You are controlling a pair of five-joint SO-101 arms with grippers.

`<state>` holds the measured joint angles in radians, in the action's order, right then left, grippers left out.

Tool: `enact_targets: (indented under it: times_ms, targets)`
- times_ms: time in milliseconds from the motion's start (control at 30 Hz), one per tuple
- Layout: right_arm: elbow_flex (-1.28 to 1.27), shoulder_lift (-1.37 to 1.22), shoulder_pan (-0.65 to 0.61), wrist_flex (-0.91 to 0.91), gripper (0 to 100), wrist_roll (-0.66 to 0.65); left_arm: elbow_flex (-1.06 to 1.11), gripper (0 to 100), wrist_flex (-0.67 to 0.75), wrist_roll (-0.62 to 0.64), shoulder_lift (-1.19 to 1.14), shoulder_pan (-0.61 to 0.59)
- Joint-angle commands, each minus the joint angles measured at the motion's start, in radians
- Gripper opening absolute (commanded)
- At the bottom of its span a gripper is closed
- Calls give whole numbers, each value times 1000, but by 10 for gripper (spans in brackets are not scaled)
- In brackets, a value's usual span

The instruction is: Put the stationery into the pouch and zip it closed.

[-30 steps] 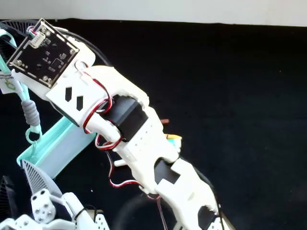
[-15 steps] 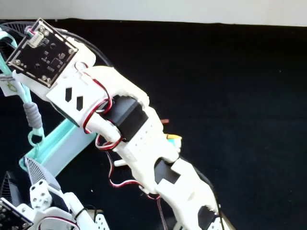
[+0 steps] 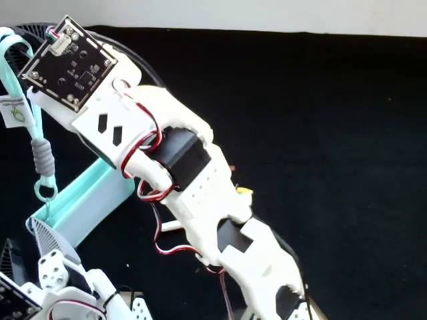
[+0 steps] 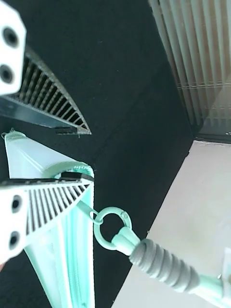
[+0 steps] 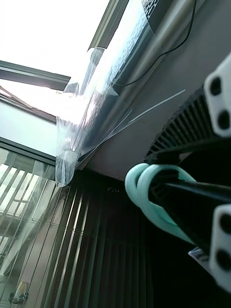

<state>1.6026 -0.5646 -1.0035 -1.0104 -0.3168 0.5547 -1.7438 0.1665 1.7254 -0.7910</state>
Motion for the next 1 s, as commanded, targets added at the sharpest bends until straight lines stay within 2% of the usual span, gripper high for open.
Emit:
enact_targets:
  times_ms: [0,133,300,433,567,733,967]
  targets:
    - [10,18,13,2,6,8,56,120,-18,-52,27,-12]
    - [10,18,13,2,6,8,108,96,-18,-107,74,-10]
    - [13,18,12,2,6,8,127,94,-21,-107,82,-7]
    - [77,12,10,-4,6,8,127,0,-21,-107,82,-5]
    - [110,12,16,-7,6,8,127,6,-21,-107,82,-5]
    - [142,16,99,-85,6,8,127,7,-21,-107,82,-5]
    - [153,18,329,-228,6,8,127,7,-21,-107,85,-5]
